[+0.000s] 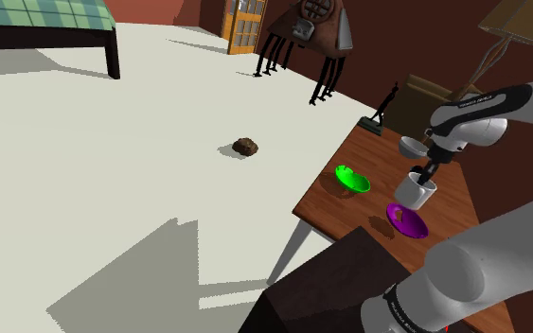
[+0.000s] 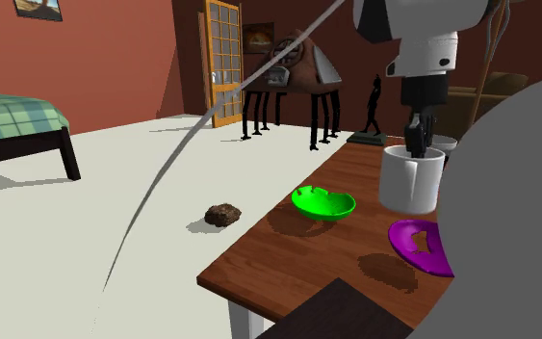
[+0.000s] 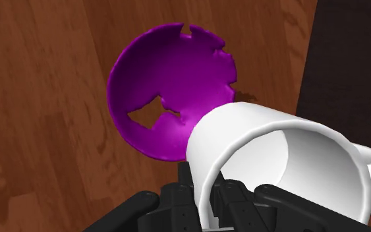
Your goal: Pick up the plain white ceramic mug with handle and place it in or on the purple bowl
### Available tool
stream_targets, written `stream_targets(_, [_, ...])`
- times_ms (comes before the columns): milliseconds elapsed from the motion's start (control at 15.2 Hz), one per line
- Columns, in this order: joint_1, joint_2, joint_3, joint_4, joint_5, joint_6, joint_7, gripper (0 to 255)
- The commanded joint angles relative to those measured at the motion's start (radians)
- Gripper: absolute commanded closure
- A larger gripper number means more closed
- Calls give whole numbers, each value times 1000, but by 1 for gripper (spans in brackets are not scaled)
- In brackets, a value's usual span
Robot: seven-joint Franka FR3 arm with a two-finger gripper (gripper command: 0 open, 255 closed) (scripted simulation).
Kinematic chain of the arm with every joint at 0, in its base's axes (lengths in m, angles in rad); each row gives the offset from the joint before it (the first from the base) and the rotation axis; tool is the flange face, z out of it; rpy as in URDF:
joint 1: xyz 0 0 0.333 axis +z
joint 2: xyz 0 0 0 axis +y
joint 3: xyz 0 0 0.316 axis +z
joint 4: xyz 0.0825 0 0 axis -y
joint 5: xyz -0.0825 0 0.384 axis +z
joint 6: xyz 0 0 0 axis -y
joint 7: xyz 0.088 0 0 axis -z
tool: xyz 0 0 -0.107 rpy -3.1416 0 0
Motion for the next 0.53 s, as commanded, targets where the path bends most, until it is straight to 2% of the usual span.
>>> stream_targets(0, [-18, 21, -32, 24, 9, 2, -59, 255])
stream_targets(264, [-54, 67, -92, 73, 37, 3, -176, 255])
stream_targets(462, [-54, 99, -97, 55, 59, 47, -190, 255])
